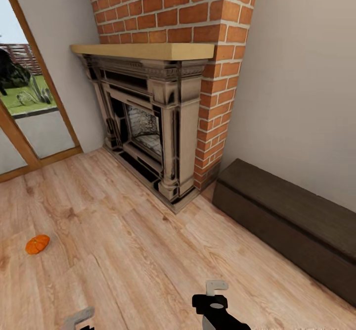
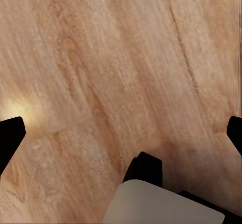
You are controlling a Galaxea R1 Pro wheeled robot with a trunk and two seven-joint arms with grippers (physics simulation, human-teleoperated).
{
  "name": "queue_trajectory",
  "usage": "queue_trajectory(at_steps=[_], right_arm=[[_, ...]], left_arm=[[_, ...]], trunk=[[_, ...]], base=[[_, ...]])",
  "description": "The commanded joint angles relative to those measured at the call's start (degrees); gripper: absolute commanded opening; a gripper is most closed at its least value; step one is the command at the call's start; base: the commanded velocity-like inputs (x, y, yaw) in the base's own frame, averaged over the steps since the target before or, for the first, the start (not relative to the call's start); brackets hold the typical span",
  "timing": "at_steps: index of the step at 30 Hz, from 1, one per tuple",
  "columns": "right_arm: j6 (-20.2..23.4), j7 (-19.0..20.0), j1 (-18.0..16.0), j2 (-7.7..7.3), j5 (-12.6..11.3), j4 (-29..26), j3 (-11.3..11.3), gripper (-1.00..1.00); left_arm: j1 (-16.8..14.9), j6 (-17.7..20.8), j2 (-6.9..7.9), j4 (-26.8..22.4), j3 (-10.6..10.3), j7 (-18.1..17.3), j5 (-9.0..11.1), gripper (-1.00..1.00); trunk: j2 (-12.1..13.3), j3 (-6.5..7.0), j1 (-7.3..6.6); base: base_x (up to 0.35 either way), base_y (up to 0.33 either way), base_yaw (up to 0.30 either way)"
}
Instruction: Place each of the two pumpkins and all three candles from the living room inside a cabinet in the living room (use any cabinet), then make sure every cabinet is closed, and position the cauldron so it is next to a table in the living room.
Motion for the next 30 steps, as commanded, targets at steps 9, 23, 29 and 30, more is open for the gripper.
queue_trajectory(at_steps=[9,23,29,30], right_arm=[[0.0,0.0,0.0,0.00,0.0,0.0,-0.4,1.00],[-0.1,0.0,0.0,0.00,0.0,0.0,-1.1,1.00],[-0.1,0.0,0.0,0.00,0.0,0.0,-1.1,1.00],[-0.1,0.0,0.0,0.00,0.0,0.0,-1.1,1.00]], left_arm=[[0.0,0.0,0.04,0.0,0.0,0.0,0.0,1.00],[0.0,0.0,0.03,0.0,0.0,0.0,0.0,1.00],[0.0,0.0,-0.03,0.0,0.0,0.0,0.0,1.00],[0.0,0.0,-0.04,0.0,0.0,0.0,0.0,1.00]], trunk=[[0.0,0.00,0.00],[0.0,0.04,0.00],[0.0,0.16,0.00],[0.0,0.18,0.00]], base=[[0.126,0.222,-0.287],[0.214,0.240,-0.287],[0.231,0.230,-0.287],[0.233,0.229,-0.287]])
